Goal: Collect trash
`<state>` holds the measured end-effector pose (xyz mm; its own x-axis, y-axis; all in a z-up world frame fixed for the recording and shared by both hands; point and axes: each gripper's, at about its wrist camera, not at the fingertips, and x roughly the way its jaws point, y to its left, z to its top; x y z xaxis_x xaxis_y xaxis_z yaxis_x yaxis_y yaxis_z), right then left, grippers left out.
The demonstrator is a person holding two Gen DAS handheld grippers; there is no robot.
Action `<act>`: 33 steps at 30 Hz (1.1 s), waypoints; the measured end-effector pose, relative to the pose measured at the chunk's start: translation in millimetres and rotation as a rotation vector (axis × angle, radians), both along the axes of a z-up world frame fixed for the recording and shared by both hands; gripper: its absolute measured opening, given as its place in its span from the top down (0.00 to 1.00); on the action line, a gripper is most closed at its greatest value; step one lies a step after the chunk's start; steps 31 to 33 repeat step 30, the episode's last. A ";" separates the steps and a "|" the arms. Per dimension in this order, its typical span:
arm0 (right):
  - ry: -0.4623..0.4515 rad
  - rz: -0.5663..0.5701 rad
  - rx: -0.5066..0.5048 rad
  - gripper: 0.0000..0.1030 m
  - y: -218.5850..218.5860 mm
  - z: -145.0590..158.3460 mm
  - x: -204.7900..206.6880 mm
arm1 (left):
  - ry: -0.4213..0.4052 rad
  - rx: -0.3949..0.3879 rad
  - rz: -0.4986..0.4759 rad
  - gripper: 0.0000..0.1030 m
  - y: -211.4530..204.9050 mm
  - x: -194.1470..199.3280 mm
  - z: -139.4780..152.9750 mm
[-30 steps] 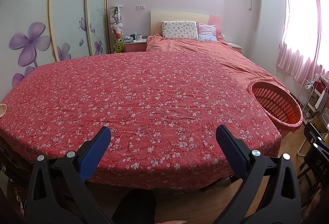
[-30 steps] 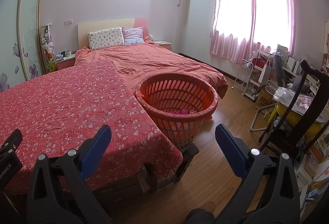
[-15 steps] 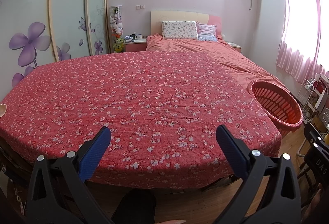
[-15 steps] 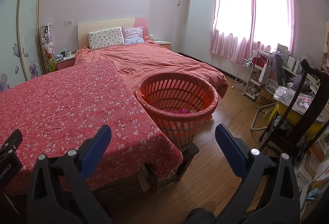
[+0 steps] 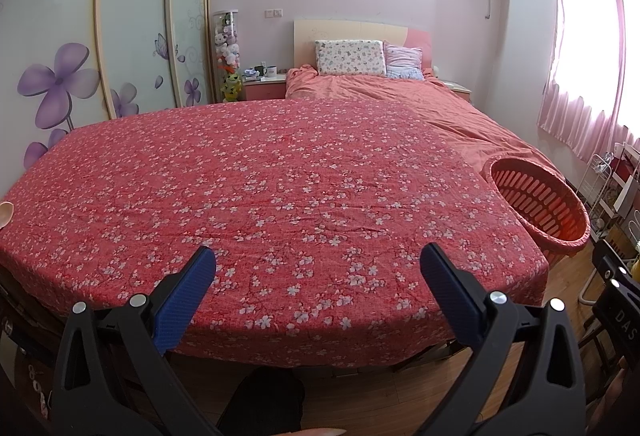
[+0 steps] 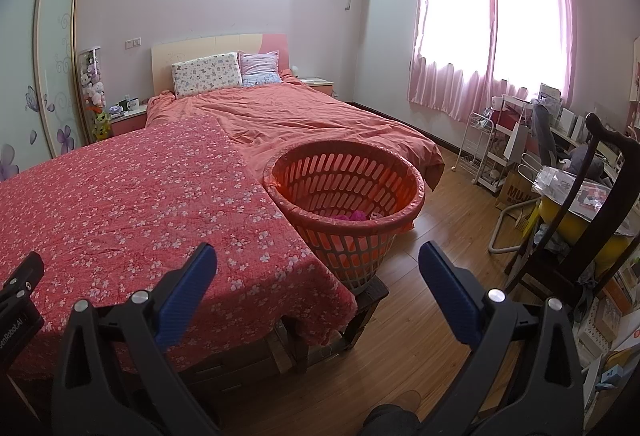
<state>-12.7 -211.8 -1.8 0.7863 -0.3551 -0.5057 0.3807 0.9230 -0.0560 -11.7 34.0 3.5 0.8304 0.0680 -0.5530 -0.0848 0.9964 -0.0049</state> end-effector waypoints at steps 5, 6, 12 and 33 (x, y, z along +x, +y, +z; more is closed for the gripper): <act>-0.001 0.000 0.000 0.04 1.1 -0.7 0.0 | 0.000 0.000 0.000 0.02 0.3 0.2 -0.1; 0.000 0.000 0.001 0.04 0.9 -0.7 0.1 | 0.000 0.000 -0.001 0.02 0.2 0.0 -0.1; -0.001 0.000 0.001 0.04 -0.6 0.2 -0.2 | 0.001 0.001 -0.001 0.02 0.0 -0.7 -0.4; 0.000 0.000 0.003 0.04 -0.7 -0.4 -1.2 | -0.003 0.004 -0.001 0.02 4.9 -1.9 0.9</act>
